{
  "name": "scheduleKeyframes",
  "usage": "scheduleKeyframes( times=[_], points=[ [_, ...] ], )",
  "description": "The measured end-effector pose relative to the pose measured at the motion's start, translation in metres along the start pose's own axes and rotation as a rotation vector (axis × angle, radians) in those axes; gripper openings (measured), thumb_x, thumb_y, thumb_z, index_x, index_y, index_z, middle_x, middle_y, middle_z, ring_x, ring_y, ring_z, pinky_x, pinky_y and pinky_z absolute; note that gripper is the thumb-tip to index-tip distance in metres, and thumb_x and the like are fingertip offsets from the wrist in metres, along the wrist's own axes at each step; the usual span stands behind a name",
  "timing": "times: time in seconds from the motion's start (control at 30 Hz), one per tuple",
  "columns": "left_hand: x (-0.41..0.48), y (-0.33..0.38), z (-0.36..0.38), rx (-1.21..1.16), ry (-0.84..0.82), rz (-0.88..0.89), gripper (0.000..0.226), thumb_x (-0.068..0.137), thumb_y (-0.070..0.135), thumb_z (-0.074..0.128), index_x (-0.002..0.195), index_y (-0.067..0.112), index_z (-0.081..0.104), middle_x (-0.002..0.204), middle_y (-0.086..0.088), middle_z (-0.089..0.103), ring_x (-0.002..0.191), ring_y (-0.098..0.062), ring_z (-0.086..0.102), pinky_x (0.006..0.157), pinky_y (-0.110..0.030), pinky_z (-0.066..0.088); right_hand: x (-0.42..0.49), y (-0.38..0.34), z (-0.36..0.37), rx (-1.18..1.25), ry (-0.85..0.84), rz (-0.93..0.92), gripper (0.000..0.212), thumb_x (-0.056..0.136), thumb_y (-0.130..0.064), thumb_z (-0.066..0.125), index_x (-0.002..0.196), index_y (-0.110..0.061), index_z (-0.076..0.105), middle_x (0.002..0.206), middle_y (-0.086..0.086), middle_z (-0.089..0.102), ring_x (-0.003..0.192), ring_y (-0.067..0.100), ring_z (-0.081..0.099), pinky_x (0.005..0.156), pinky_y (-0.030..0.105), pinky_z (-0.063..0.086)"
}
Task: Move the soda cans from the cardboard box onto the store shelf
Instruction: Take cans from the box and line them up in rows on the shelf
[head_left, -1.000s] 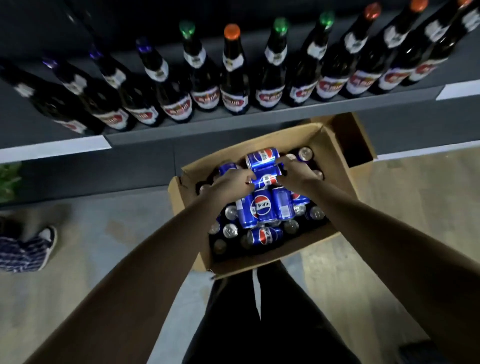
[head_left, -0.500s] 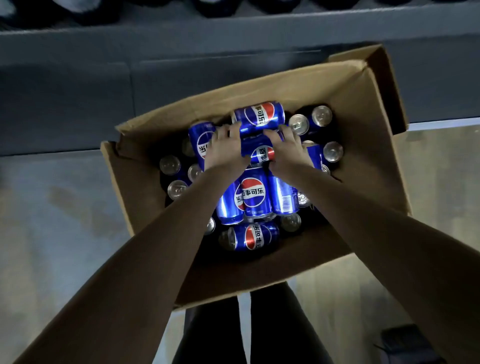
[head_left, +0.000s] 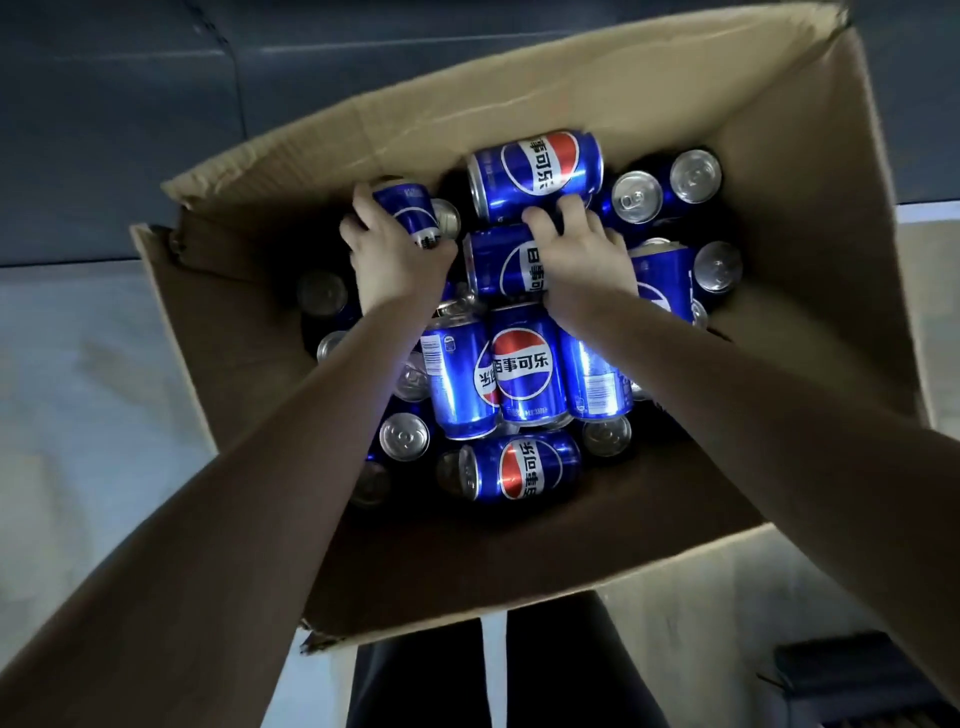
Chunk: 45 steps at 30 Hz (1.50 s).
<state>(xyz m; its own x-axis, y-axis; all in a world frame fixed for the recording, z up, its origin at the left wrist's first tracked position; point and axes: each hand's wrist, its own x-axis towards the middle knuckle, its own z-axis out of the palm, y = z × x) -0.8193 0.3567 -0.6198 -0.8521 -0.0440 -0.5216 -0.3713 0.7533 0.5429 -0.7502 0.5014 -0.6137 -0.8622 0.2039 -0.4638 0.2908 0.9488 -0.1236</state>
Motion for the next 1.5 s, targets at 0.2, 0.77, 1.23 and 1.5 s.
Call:
scheduleKeyframes(
  times=[0.2, 0.77, 1.23, 1.5],
  points=[
    [0.009, 0.002, 0.012, -0.125, 0.035, -0.192, 0.105, 0.075, 0.034, 0.076, 0.151, 0.015, 0.005, 0.144, -0.019, 0.034, 0.132, -0.034, 0.038, 0.104, -0.045, 0.040, 0.013, 0.005, -0.006, 0.014, -0.115, -0.008, 0.080, 0.075, -0.003, 0.072, 0.140, -0.022, 0.029, 0.132, 0.015, 0.043, 0.121, 0.033, 0.045, 0.101, 0.043, 0.037],
    [-0.023, -0.010, 0.001, -0.210, 0.155, -0.179, 0.070, 0.068, 0.030, 0.078, 0.120, 0.011, 0.036, 0.119, -0.012, 0.058, 0.110, -0.031, 0.057, 0.093, -0.039, 0.049, -0.001, 0.013, -0.031, 0.162, -0.160, -0.073, 0.084, 0.071, -0.026, 0.081, 0.141, -0.019, 0.035, 0.136, 0.014, 0.041, 0.120, 0.033, 0.048, 0.095, 0.040, 0.043],
    [-0.109, 0.050, -0.138, -0.193, 0.202, 0.248, 0.062, 0.069, 0.031, 0.078, 0.121, 0.025, 0.044, 0.108, 0.003, 0.056, 0.103, -0.019, 0.054, 0.088, -0.030, 0.043, -0.065, -0.021, -0.179, 0.585, -0.060, -0.192, 0.094, 0.062, -0.020, 0.087, 0.140, -0.015, 0.035, 0.134, 0.004, 0.052, 0.123, 0.018, 0.050, 0.101, 0.021, 0.036],
    [-0.209, 0.145, -0.299, -0.582, 0.213, 0.541, 0.073, 0.059, 0.033, 0.076, 0.124, 0.033, 0.042, 0.115, 0.007, 0.062, 0.104, -0.013, 0.063, 0.097, -0.032, 0.048, -0.159, -0.059, -0.391, 0.679, -0.039, -0.529, 0.089, 0.069, -0.005, 0.082, 0.142, -0.016, 0.032, 0.127, -0.003, 0.052, 0.116, 0.008, 0.052, 0.101, 0.020, 0.040]
  ],
)
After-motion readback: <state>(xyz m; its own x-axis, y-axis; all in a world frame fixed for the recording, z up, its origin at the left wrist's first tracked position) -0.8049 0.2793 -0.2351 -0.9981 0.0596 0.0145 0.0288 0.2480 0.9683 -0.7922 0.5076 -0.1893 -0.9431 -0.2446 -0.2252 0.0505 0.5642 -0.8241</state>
